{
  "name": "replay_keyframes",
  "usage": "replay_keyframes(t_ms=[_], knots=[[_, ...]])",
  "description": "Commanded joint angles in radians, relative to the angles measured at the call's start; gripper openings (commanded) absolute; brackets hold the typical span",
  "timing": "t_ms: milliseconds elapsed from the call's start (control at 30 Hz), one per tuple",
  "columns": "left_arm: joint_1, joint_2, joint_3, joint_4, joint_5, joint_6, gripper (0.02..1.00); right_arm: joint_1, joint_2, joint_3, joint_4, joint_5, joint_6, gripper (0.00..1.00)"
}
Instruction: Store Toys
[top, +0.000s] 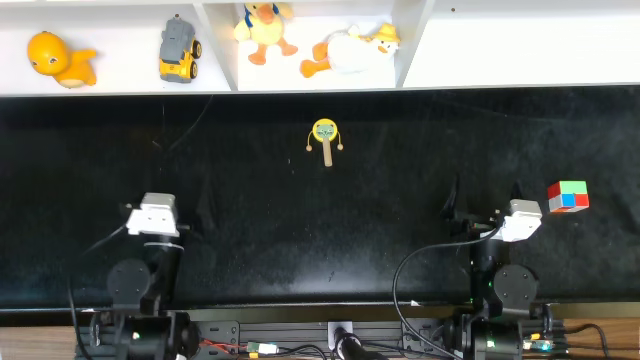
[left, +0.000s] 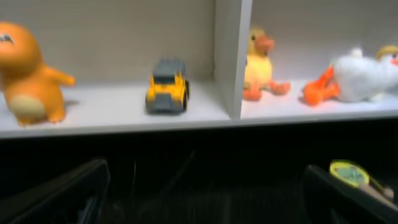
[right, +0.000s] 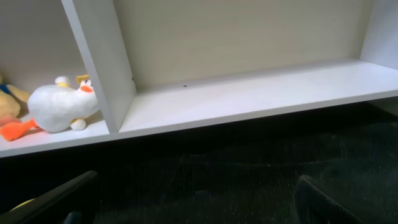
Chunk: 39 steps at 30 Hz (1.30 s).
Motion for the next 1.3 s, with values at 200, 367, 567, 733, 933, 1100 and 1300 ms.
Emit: replay_keyframes(t_ms=[200,367,567,733,933,1100,1300], knots=[[0.003,-0.212,-0.013,-0.24,-0.046,0.036,0.998,-0.001,-0.01,-0.013,0.005,-0.003,0.004,1.0],[0.002,-0.212,-0.013,-0.24,-0.046,0.036,0.998,-0.001,-0.01,-0.013,0.005,-0.003,0.004,0.996],[0.002,-0.212,-0.013,-0.24,-0.046,0.036,0.998,-0.001,-0.01,-0.013,0.005,-0.003,0.004,0.996],[0.002,-0.212,-0.013,-0.24,-0.046,0.036,0.998,-0.001,-0.01,-0.013,0.005,-0.003,0.004,0.993],[0.002,-0.212,-0.013,-0.24,-0.046,0.035,0.998,-0.001,-0.01,-0.013,0.005,-0.003,0.004,0.996],[0.002,-0.212,-0.013,-0.24,-0.046,0.035,0.998,0.013,-0.007,-0.013,0.004,0.008,-0.011,0.996],[0.002,-0.212,-0.013,-0.24,-0.046,0.035,0.998,0.222,0.114,0.016,-0.001,0.279,0.171,0.996]])
